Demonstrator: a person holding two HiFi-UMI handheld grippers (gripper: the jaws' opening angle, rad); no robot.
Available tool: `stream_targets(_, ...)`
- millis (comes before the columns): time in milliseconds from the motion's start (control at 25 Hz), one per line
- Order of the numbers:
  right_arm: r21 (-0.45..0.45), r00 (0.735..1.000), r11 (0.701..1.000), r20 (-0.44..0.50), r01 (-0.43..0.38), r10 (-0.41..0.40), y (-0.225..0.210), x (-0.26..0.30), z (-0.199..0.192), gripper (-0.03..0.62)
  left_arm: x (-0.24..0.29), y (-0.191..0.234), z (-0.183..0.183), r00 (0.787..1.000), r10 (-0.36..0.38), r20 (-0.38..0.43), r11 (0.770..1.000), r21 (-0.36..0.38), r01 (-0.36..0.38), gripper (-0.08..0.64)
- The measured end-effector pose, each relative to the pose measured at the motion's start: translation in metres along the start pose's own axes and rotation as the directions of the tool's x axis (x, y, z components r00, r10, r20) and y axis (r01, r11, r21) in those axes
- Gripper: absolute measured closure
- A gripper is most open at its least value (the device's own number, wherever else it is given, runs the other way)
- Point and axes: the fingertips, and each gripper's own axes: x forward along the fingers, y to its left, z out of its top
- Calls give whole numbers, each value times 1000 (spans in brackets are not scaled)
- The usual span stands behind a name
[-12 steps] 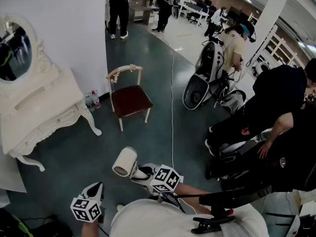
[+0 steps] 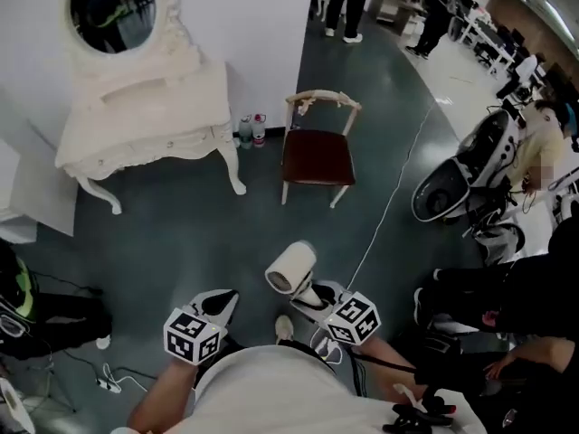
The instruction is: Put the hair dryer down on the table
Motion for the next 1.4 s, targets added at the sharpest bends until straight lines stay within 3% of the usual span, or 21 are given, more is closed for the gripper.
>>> stream_targets(240, -53, 998, 998, -50, -33, 31, -19, -17, -15, 388, 9, -25, -9, 999, 46, -27, 999, -26, -47, 558)
stream_targets(400, -97, 994, 993, -85, -71, 63, -32, -1, -9, 388, 5, -9, -7, 996, 89, -18, 994, -58, -90, 558)
stream_targets(680, -184, 986, 979, -156, -91, 62, -48, 82, 81, 388, -21, 100, 48, 993, 109, 47, 990, -100, -104, 558)
stream_targets(880, -236, 986, 967, -156, -93, 57, -56, 150, 150, 388, -35, 181, 92, 988, 109, 108, 991, -83, -100, 558)
stream_targets(1080, -267, 993, 960, -107, -85, 58, -52, 196, 198, 388, -49, 229, 105, 986, 109, 128, 994, -44, -104, 558)
stream_targets(1400, -311, 979, 936, -166, -164, 116, -46, 268, 241, 388, -78, 301, 100, 964, 195, 182, 970, -184, -162, 558)
